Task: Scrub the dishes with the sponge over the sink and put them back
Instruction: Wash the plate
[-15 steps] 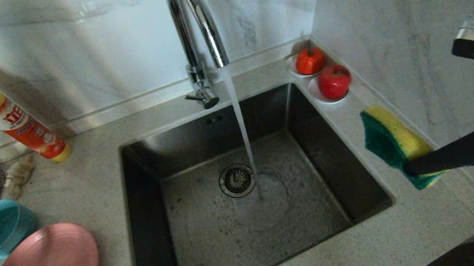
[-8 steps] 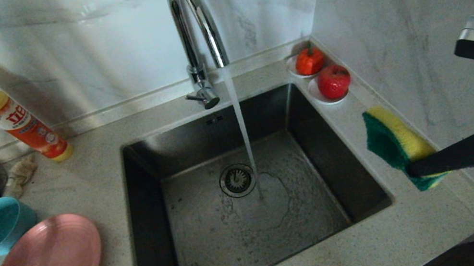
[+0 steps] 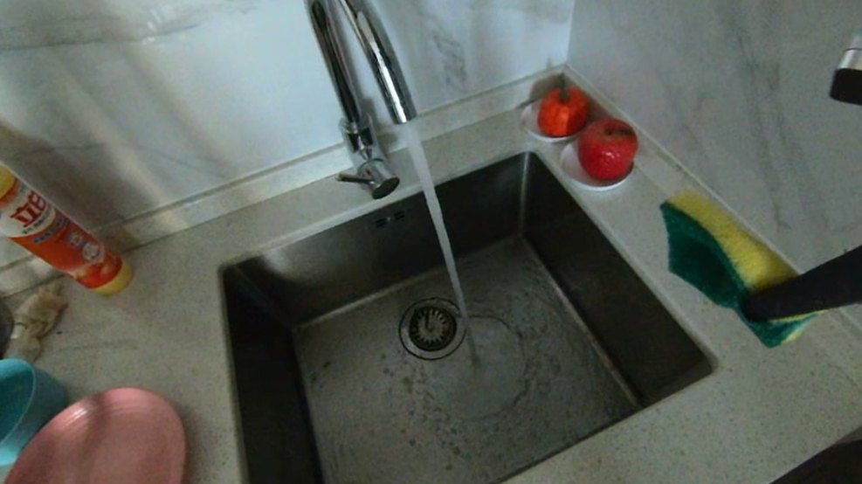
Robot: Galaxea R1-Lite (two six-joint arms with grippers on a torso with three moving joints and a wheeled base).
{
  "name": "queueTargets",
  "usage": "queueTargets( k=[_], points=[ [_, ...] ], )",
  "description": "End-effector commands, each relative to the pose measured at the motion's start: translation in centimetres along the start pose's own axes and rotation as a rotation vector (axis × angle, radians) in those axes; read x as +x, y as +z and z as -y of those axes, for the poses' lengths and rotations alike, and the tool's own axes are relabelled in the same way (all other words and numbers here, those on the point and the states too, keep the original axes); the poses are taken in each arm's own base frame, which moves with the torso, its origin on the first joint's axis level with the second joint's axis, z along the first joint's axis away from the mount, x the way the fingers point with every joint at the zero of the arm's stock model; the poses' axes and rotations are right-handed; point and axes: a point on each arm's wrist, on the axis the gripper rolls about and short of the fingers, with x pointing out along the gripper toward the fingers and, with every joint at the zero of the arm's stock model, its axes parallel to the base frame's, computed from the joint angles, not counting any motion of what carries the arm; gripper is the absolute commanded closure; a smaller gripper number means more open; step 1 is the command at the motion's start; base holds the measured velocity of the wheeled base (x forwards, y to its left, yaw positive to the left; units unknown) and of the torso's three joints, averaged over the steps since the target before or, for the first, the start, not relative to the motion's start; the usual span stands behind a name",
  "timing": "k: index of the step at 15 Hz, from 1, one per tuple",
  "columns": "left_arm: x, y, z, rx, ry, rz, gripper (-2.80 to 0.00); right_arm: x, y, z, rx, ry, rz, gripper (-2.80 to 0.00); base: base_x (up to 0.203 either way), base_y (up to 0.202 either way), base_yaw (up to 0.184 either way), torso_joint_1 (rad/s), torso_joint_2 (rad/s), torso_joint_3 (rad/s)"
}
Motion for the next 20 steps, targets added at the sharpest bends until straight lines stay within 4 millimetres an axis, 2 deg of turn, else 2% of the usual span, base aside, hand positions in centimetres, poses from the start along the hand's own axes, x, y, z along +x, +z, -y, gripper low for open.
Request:
queueTargets(
  k=[1, 2, 3, 13, 17, 20],
  points=[
    [0.2, -0.1, 0.0, -0.003, -0.004, -0.014, -2.80, -0.1, 0.0, -0.1, 0.001, 0.004, -0.001, 0.00, 0.000, 0.000, 0.000, 0.000, 0.00, 0.000],
    [0.2, -0.1, 0.0, -0.002, -0.003, -0.015, -2.80, -0.1, 0.0, -0.1, -0.001, 0.006, 0.001, 0.00, 0.000, 0.000, 0.000, 0.000, 0.00, 0.000],
    [0.3, -0.1, 0.0, 0.001, -0.004, -0.018, 0.00, -0.1, 0.0, -0.1, -0.001, 0.008, 0.001, 0.00, 0.000, 0.000, 0.000, 0.000, 0.00, 0.000],
    [0.1, -0.1, 0.1, 0.001, -0.037, -0.025, 0.00, 0.2, 0.0, 0.1, 0.007, 0.022, -0.015, 0.00, 0.000, 0.000, 0.000, 0.000, 0.00, 0.000],
    [-2.4, -0.5, 0.1, 0.009, -0.138, 0.006, 0.00, 0.2, 0.0, 0.1, 0.006, 0.021, -0.014, 0.00, 0.000, 0.000, 0.000, 0.000, 0.00, 0.000],
    [-4.7, -1.6, 0.7, 0.058, -0.211, 0.050, 0.00, 0.3, 0.0, 0.2, 0.009, 0.020, -0.017, 0.00, 0.000, 0.000, 0.000, 0.000, 0.00, 0.000]
  ],
)
